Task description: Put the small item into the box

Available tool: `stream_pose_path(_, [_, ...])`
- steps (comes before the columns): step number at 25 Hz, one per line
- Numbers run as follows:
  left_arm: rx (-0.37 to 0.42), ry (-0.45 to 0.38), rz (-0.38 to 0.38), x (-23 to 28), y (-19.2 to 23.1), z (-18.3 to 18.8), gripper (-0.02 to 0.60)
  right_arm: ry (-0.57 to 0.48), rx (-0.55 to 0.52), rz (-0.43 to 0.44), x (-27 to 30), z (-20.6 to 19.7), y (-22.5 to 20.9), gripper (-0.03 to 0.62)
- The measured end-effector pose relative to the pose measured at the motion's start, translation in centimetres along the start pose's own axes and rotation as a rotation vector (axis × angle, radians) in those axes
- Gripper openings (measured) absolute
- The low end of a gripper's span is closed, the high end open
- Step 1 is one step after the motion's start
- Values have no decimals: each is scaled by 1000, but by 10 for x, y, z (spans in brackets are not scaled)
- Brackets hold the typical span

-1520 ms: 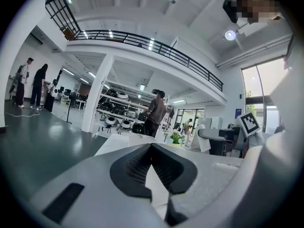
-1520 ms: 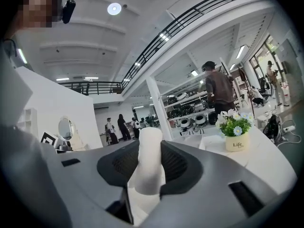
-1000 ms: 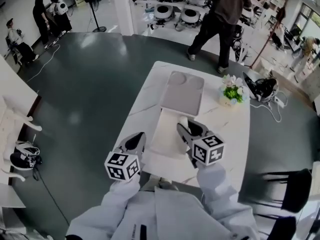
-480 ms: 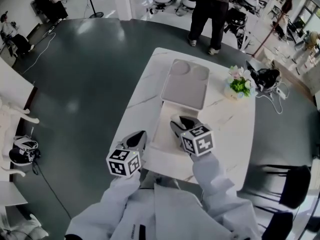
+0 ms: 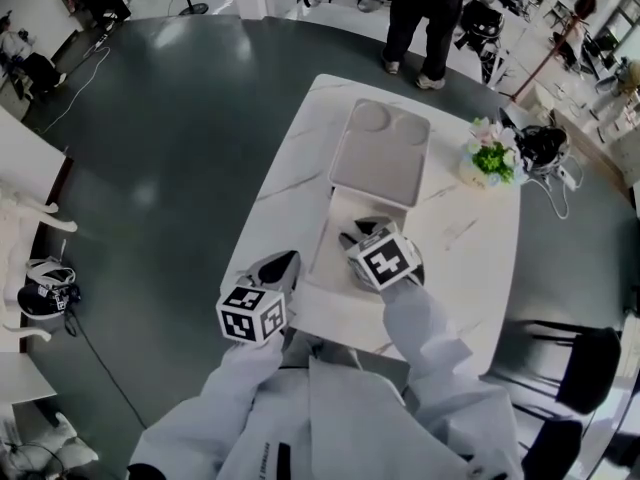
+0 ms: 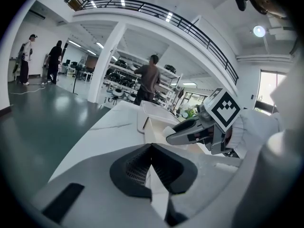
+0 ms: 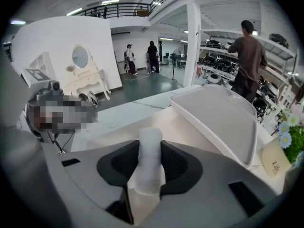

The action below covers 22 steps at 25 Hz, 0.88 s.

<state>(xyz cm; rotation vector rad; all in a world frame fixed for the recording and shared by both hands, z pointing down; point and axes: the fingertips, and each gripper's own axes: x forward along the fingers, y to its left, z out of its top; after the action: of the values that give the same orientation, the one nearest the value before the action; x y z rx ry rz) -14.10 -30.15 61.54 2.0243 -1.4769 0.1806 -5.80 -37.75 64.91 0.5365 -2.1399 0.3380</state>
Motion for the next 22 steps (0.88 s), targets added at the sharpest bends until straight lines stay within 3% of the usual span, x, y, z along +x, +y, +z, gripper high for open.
stream_pose_path(9, [-6,-2,9,0,9,0,-2,118,-127,-7,26,-6,-1,124])
stream_pose_path(22, [-13,-2,8,2,13,2,-2,163,-121,14,40,-10,2,138])
